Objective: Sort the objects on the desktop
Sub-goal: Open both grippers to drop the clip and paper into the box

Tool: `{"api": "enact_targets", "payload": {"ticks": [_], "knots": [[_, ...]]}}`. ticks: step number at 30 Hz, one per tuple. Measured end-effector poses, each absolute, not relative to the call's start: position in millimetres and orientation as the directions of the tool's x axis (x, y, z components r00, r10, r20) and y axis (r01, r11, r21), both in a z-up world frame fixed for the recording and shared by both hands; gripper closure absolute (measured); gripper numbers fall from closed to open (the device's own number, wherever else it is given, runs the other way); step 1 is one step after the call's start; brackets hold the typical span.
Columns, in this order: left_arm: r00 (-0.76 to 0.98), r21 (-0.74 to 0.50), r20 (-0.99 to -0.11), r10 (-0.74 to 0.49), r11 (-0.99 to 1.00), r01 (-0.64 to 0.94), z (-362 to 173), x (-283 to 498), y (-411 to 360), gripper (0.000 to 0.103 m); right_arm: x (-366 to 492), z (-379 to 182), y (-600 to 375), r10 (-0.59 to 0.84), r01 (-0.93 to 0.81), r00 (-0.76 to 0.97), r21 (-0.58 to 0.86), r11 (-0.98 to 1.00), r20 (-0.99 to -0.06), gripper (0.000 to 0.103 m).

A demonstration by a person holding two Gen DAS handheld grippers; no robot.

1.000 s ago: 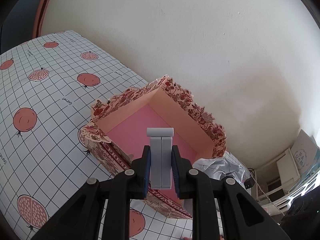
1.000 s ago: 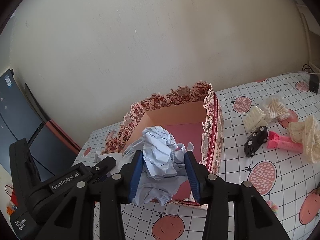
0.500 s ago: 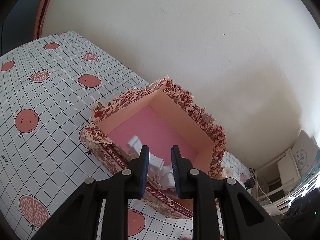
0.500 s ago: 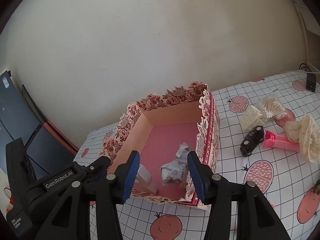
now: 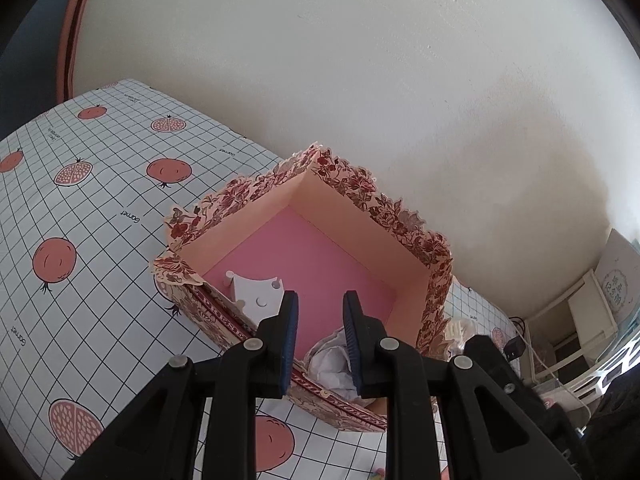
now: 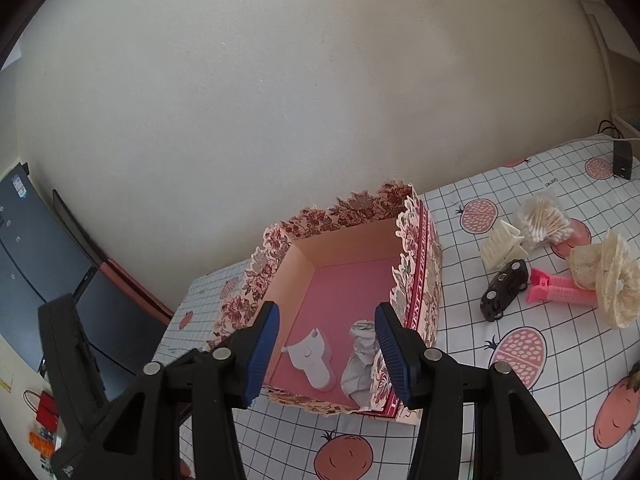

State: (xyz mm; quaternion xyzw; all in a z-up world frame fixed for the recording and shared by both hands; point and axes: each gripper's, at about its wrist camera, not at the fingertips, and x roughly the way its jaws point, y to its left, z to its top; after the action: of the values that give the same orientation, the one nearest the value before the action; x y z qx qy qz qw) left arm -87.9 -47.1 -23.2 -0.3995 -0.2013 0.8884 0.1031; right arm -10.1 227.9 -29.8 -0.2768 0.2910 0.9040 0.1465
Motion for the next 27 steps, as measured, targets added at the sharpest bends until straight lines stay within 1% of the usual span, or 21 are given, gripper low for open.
{"api": "enact_targets", "payload": {"ticks": [3, 6, 11, 17, 21, 22, 25, 27], "knots": [[-0.658, -0.438, -0.664, 0.354, -0.898, -0.042, -18.0, -85.3, -42.1, 0.080, -0.5, -21.5, 230.7, 0.127, -0.433, -0.806, 0.429, -0.793, -0.578, 0.050], [-0.676, -0.397, -0.666, 0.315, -0.917, -0.036, -9.1, -78.7, -37.1, 0.079, 10.9, -15.8, 236.0, 0.113, -0.422, -0.809, 0.438, -0.794, -0.576, 0.050], [-0.687, -0.385, -0.659, 0.306, -0.922, -0.041, 1.4, -72.5, -22.7, 0.079, 27.4, -4.0, 253.3, 0.136, -0.438, -0.803, 0.421, -0.794, -0.580, 0.050], [-0.682, -0.313, -0.668, 0.298, -0.944, -0.105, 7.3, -64.3, 6.6, 0.079, 45.5, 0.8, 279.3, 0.171, -0.486, -0.787, 0.424, -0.765, -0.593, 0.050], [-0.684, -0.293, -0.668, 0.292, -0.949, -0.119, 11.6, -59.0, 18.4, 0.079, 58.3, 5.9, 292.0, 0.192, -0.500, -0.782, 0.412, -0.762, -0.593, 0.050], [-0.687, -0.288, -0.666, 0.290, -0.950, -0.121, 12.8, -57.7, 21.4, 0.078, 61.5, 7.1, 294.8, 0.200, -0.504, -0.778, 0.402, -0.764, -0.596, 0.050], [-0.690, -0.280, -0.665, 0.288, -0.952, -0.128, 14.6, -55.2, 29.7, 0.069, 71.4, 10.3, 304.2, 0.225, -0.519, -0.766, 0.373, -0.770, -0.602, 0.050], [-0.687, -0.267, -0.667, 0.287, -0.954, -0.139, 14.8, -53.5, 37.1, 0.069, 79.4, 14.2, 312.5, 0.250, -0.535, -0.758, 0.355, -0.767, -0.603, 0.050]]}}
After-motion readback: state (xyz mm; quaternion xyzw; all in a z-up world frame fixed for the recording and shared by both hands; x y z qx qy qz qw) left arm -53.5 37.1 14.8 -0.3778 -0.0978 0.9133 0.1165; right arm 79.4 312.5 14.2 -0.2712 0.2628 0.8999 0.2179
